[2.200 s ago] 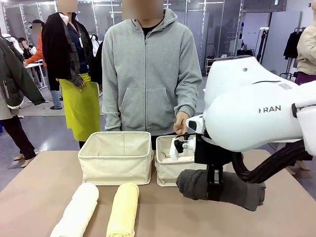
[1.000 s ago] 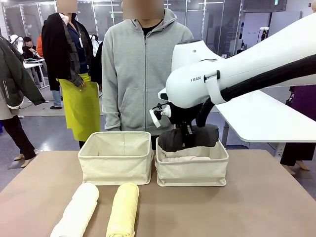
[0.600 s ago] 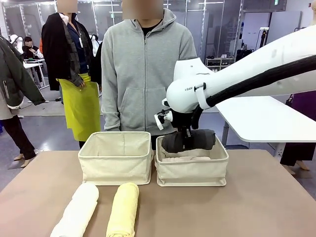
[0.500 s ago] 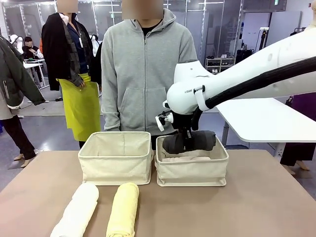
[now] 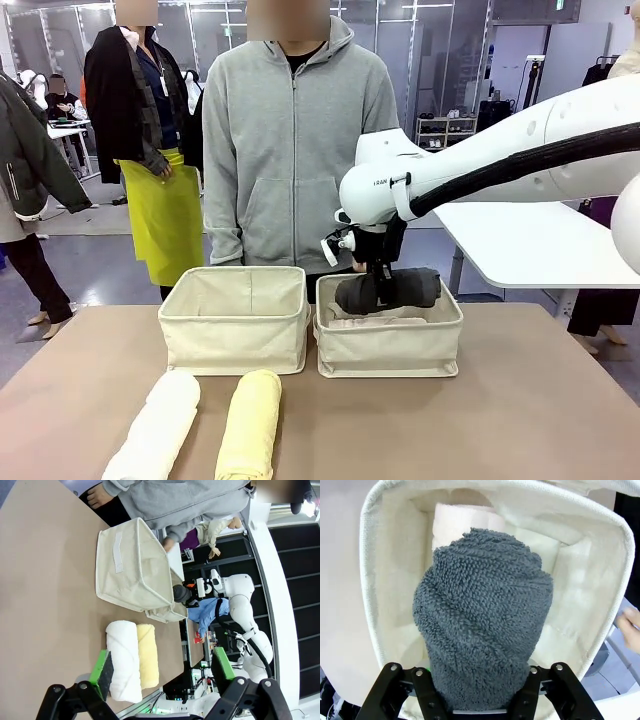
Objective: Divide the towels into two baskets.
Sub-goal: Pick up one hotel-folded towel from the bottom of the table and place it in the Fabric basket indicated by the person.
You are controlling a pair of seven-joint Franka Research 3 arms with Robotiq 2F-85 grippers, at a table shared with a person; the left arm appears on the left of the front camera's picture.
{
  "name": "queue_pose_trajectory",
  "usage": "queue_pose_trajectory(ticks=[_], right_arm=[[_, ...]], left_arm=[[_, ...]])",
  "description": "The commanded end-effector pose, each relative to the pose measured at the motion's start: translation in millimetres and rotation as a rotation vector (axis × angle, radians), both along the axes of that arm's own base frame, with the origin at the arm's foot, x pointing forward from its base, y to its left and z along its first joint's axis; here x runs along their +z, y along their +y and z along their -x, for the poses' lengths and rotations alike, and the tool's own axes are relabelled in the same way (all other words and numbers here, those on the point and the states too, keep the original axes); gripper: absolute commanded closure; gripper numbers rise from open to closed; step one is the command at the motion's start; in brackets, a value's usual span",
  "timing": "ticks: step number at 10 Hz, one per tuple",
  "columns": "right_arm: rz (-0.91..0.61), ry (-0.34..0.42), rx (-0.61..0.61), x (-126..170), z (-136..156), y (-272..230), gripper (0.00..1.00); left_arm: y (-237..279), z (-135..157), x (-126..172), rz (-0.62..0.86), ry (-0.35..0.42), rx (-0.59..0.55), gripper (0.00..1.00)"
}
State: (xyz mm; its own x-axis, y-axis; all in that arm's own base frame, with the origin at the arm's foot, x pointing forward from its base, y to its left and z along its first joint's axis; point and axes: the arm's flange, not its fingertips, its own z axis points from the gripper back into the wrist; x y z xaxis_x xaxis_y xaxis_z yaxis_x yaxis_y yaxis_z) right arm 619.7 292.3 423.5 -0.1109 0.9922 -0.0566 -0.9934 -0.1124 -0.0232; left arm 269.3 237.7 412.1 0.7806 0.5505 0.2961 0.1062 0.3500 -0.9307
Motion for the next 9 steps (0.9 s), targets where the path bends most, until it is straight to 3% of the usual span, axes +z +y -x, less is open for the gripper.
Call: queue_pose_trajectory(ticks=[1, 2, 3, 7, 9], right_arm=[[-0.024, 0.011, 0.013, 6.5, -1.0, -2.4, 0.29], [-0.025, 0.007, 0.009, 7.7, -0.5, -3.5, 0.18], [-0.022, 0.006, 0.005, 7.6, 0.5, -4.5, 0.0], [-0.005, -0.007, -0.014, 3.2, 14.9, -11.4, 0.0], [0.029, -0.074, -0.124, 5.5, 39.8, -28.9, 0.0]], left_arm=[[2.1, 1.4, 0.7, 0.01, -0.024, -0.002, 0.0], [2.1, 1.4, 0.7, 0.01, -0.024, -0.002, 0.0], [2.1, 1.4, 0.7, 0.01, -0.024, -0.002, 0.0], [2.1, 1.4, 0.7, 0.01, -0.024, -0.002, 0.0], [2.1, 1.4, 0.7, 0.01, -0.024, -0.002, 0.0]])
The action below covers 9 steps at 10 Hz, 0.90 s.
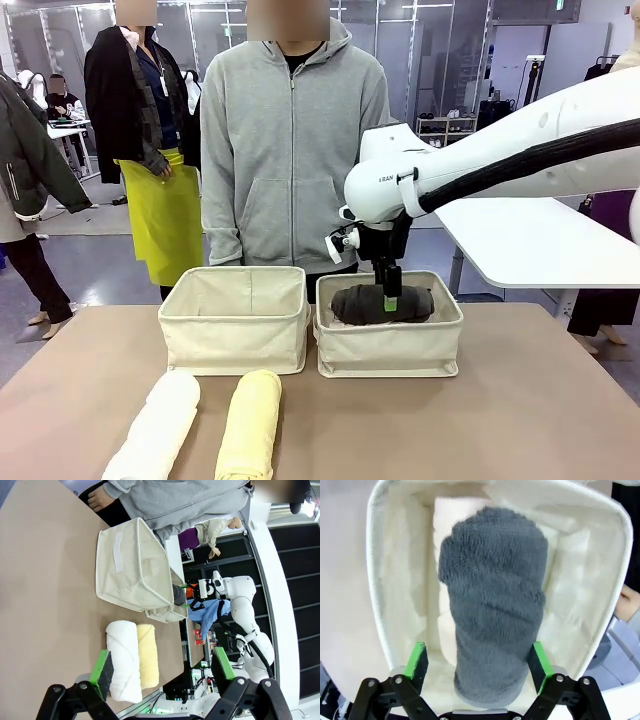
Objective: Divide the towels into two baskets.
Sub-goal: Pick up one hotel-folded towel from the bottom of the table and place it in the Fabric basket indicated by the person.
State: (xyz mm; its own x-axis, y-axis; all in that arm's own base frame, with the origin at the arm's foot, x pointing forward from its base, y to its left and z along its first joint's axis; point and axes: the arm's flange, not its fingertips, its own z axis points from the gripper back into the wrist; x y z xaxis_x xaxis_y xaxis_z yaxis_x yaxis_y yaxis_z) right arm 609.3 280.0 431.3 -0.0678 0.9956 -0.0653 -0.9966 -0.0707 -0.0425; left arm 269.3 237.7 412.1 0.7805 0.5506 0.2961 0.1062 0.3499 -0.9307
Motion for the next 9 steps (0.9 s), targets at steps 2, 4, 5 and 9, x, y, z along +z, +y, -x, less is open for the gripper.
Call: queue_pose_trajectory(ticks=[2, 4, 5, 9], right_arm=[[-0.005, 0.014, 0.033, -2.6, -6.6, 6.3, 0.0], [-0.005, 0.014, 0.033, -2.6, -6.6, 6.3, 0.0], [-0.005, 0.014, 0.033, -2.6, -6.6, 6.3, 0.0], [-0.005, 0.014, 0.033, -2.6, -6.6, 6.3, 0.0]], left_arm=[[2.1, 1.3, 0.7, 0.01, -0.024, -0.003, 0.0], [2.1, 1.3, 0.7, 0.01, -0.024, -0.003, 0.0], [2.1, 1.3, 0.7, 0.01, -0.024, -0.003, 0.0], [2.1, 1.3, 0.7, 0.01, -0.024, -0.003, 0.0]])
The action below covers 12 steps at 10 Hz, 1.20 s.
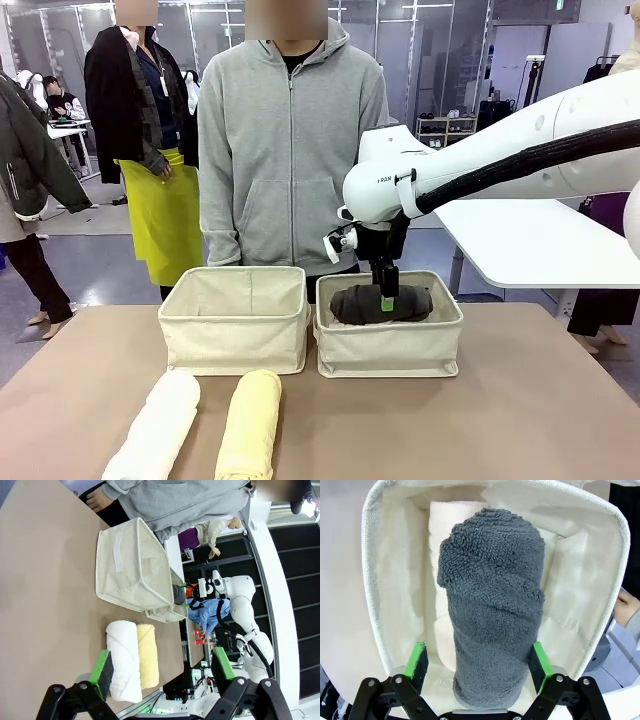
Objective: Divide the towels into two baskets.
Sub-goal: Pick up one hotel-folded towel from the bottom of the table and place it in the Fabric basket indicated by the person.
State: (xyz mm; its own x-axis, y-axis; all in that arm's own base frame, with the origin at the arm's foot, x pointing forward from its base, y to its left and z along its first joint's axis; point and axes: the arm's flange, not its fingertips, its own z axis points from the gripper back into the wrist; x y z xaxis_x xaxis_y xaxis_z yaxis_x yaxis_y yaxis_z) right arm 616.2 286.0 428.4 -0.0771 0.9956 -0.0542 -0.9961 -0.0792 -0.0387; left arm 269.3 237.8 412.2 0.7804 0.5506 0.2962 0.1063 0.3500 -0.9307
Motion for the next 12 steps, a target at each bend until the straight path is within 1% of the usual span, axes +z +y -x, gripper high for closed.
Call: queue_pose_trajectory(ticks=[1, 2, 3, 4, 6, 7, 8, 9, 11, 12], right_arm=[[0.005, 0.01, 0.024, 0.4, 0.3, 0.3, 0.0], [0.005, 0.01, 0.024, 0.4, 0.3, 0.3, 0.0], [0.0, 0.0, 0.0, 0.0, 0.0, 0.0, 0.0], [-0.032, -0.009, -0.003, 21.7, 14.6, -2.3, 0.0], [-0.09, -0.047, -0.079, 65.8, 51.3, -33.0, 0.0], [-0.149, -0.053, -0.133, 77.0, 66.8, -51.8, 0.0], [-0.219, -0.013, -0.179, 79.2, 80.8, -74.5, 0.0], [-0.324, 0.055, -0.223, 73.1, 93.9, -105.4, 0.0], [-0.521, 0.21, -0.39, 64.3, 116.7, -176.6, 0.0], [-0.662, 0.291, -0.471, 57.4, 128.4, -205.9, 0.0]], left_arm=[[2.0, 1.3, 0.7, 0.01, -0.023, -0.003, 0.0], [2.0, 1.3, 0.7, 0.01, -0.023, -0.003, 0.0], [2.0, 1.3, 0.7, 0.01, -0.023, -0.003, 0.0], [2.0, 1.3, 0.7, 0.01, -0.023, -0.003, 0.0], [2.0, 1.3, 0.7, 0.01, -0.023, -0.003, 0.0], [2.0, 1.3, 0.7, 0.01, -0.023, -0.003, 0.0], [2.0, 1.3, 0.7, 0.01, -0.023, -0.003, 0.0], [2.0, 1.3, 0.7, 0.01, -0.023, -0.003, 0.0], [2.0, 1.3, 0.7, 0.01, -0.023, -0.003, 0.0], [2.0, 1.3, 0.7, 0.01, -0.023, -0.003, 0.0]])
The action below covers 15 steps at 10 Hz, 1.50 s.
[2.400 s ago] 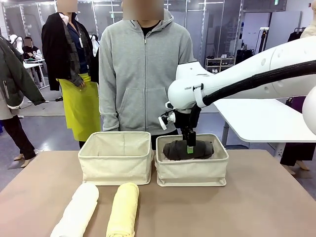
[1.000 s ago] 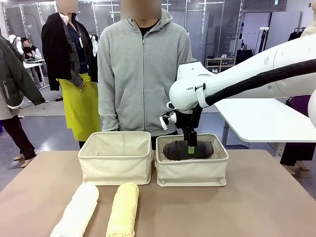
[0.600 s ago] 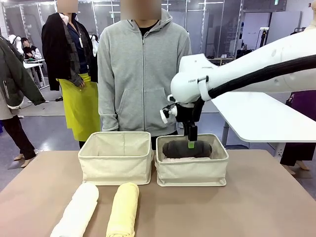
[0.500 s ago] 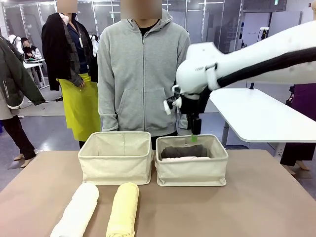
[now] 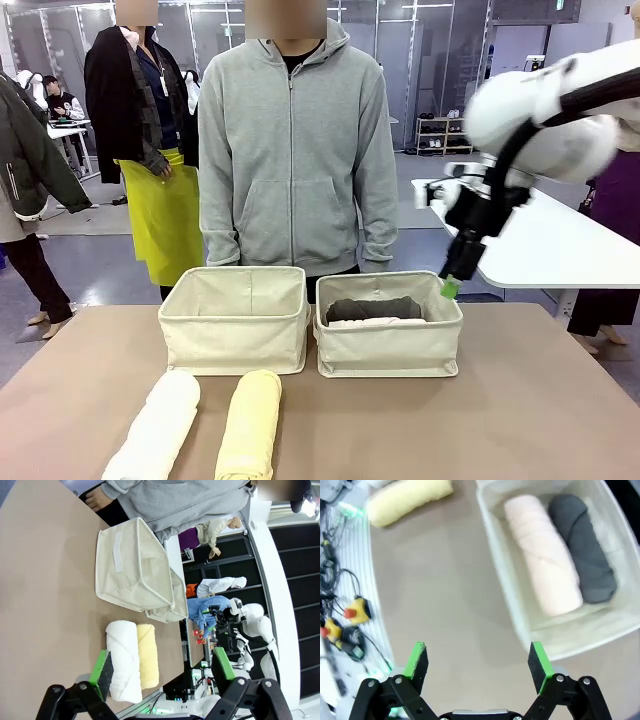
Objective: Divide the towels into two baskets.
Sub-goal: Pick up one hotel-folded towel from the bottom of the table and place it in the Fabric basket indicated by the person.
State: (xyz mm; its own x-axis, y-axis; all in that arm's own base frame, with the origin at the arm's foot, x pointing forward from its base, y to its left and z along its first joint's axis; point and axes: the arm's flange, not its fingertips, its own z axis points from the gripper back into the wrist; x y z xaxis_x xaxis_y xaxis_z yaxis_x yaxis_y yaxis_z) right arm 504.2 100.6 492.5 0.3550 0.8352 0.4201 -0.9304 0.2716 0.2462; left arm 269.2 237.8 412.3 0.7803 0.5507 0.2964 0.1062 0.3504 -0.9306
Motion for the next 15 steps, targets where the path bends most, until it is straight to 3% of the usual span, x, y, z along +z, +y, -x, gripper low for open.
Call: queue_pose_trajectory(ticks=[1, 2, 4, 7, 9, 11, 12, 15], right_arm=[[-0.267, 0.114, -0.176, -18.5, 28.3, -49.3, 0.0], [-0.409, 0.203, -0.241, -34.6, 41.4, -84.7, 0.0], [-0.564, 0.486, -0.306, -64.2, 61.5, -160.7, 0.0], [-0.671, 0.76, -0.57, -99.8, 115.5, -286.3, 0.0], [-0.735, 0.915, -0.725, -134.5, 159.8, -340.6, 0.0], [-0.785, 0.926, -0.721, -154.6, 170.2, -356.0, 0.0], [-0.727, 0.884, -0.728, -150.7, 180.3, -354.4, 0.0], [-0.727, 0.884, -0.728, -150.7, 180.3, -354.4, 0.0]], left_arm=[[2.0, 1.3, 0.6, 0.01, -0.024, -0.003, 0.0], [2.0, 1.3, 0.6, 0.01, -0.024, -0.003, 0.0], [2.0, 1.3, 0.6, 0.01, -0.024, -0.003, 0.0], [2.0, 1.3, 0.6, 0.01, -0.024, -0.003, 0.0], [2.0, 1.3, 0.6, 0.01, -0.024, -0.003, 0.0], [2.0, 1.3, 0.6, 0.01, -0.024, -0.003, 0.0], [2.0, 1.3, 0.6, 0.01, -0.024, -0.003, 0.0], [2.0, 1.3, 0.6, 0.01, -0.024, -0.003, 0.0]])
